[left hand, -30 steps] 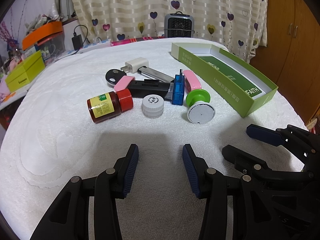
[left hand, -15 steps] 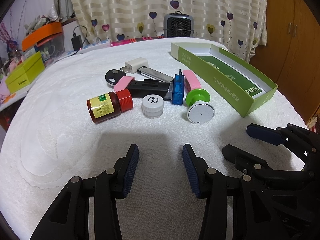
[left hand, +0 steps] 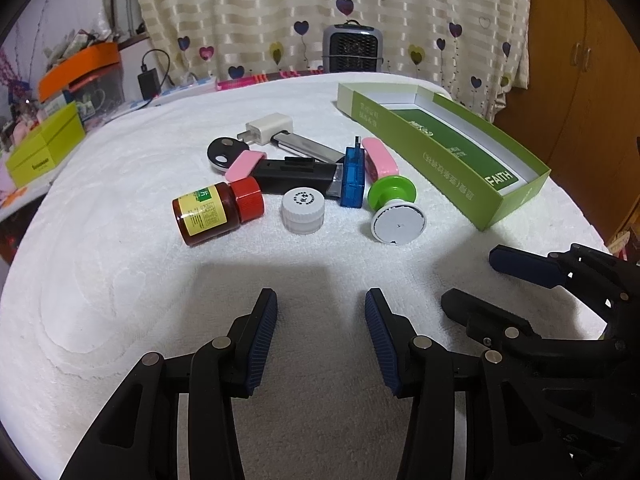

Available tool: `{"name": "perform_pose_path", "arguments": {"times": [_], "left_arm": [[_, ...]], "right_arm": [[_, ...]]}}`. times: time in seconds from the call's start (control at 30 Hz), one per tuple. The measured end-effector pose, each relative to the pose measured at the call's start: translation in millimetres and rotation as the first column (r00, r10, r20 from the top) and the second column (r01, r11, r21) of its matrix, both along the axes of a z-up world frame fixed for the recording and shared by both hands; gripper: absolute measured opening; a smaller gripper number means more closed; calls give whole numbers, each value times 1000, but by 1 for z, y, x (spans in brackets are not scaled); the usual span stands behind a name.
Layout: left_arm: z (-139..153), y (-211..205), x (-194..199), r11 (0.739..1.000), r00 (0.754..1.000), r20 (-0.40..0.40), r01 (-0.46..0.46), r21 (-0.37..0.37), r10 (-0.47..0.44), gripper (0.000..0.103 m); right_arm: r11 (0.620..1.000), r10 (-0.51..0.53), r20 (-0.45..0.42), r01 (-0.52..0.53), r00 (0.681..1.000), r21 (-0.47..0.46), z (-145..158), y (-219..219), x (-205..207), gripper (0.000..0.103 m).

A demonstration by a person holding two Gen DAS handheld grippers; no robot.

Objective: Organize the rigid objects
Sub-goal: 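Reach the left tool to the brown red-capped bottle while the right tool approaches the green stamp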

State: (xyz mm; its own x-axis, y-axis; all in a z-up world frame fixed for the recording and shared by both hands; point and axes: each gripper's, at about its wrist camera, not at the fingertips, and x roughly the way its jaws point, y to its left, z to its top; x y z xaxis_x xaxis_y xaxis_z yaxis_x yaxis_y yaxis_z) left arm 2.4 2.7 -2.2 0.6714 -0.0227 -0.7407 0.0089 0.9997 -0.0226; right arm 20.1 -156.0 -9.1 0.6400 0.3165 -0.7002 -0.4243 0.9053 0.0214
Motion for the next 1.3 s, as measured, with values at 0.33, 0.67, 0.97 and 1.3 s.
{"name": "perform_pose_path", "arguments": {"times": [0.33,0.67,0.97,1.3], "left_arm": [[13,11,-6,1000,999,35,14,-19,-13,45],[25,45,6,999,997,73,-21,-30,23,45],[32,71,28,1000,996,86,-11,-5,11,45],[23,81,58,997,995,57,79,-2,-79,48]], "right_arm": [[999,40,-12,-40,999,20,6,4,0,53],[996,79,-18,-78,997,43,13,17,13,53],[993,111,-27,-110,993,38,17,28,27,53],[994,102,-68,-100,992,32,15,32,46,53]]}}
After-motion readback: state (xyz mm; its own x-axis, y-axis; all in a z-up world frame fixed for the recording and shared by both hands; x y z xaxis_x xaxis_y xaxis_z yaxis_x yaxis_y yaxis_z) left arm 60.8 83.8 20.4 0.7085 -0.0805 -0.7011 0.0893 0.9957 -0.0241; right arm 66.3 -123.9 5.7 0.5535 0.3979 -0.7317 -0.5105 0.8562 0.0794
